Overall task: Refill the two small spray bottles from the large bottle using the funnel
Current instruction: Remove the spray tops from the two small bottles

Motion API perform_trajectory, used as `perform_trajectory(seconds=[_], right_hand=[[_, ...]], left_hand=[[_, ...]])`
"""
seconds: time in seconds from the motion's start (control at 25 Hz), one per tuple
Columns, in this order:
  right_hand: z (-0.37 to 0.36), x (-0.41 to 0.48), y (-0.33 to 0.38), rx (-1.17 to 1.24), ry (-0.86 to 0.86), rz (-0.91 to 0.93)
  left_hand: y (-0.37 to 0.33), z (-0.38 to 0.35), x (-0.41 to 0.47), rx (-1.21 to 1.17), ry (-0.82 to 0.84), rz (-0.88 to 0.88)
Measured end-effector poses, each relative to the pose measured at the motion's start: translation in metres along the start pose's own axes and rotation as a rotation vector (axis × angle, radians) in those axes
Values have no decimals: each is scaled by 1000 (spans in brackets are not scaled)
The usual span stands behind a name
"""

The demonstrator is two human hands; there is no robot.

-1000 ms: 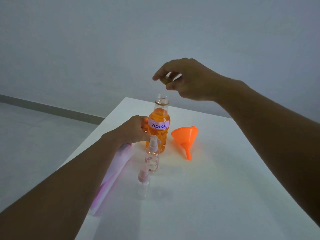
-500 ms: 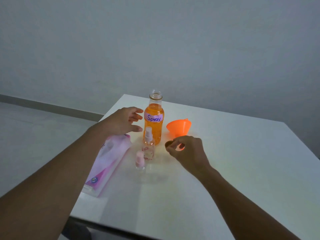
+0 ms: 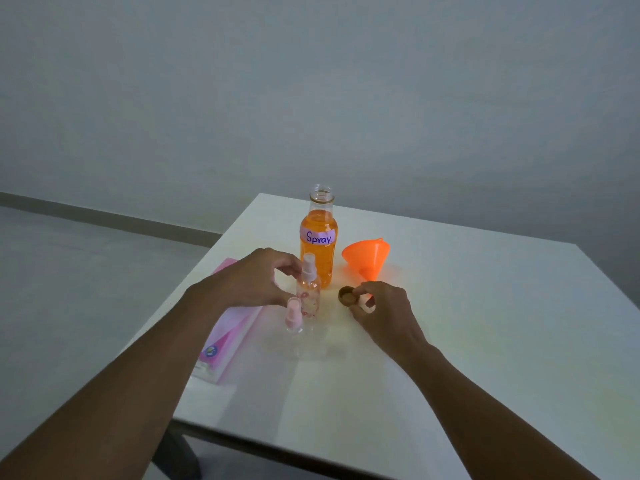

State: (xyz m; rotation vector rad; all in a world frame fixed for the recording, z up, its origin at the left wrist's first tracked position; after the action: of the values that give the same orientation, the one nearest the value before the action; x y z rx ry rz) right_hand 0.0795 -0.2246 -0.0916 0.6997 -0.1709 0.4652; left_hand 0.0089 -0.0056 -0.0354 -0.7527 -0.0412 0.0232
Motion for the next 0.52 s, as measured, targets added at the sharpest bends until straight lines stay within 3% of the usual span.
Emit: perform_trajectory(seconds=[0.2, 0.52], right_hand=[[3, -17, -10, 42, -26, -31], [33, -27, 4, 201, -159, 8]], left_hand=[[5, -20, 6, -21, -35, 20], [-22, 15, -3, -171, -281, -65]])
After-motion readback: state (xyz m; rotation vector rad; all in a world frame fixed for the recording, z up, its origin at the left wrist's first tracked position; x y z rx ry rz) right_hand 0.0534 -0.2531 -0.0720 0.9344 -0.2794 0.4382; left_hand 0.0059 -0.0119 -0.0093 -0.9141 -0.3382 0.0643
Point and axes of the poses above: each hand's wrist, its own x-axis towards the middle knuckle, its own z-axis out of the back of the hand, y = z × x, the point moved 5 cm from there along x, towards the middle knuckle, and after that the axes turned 5 degrees about -y, right-handed, at the moved point
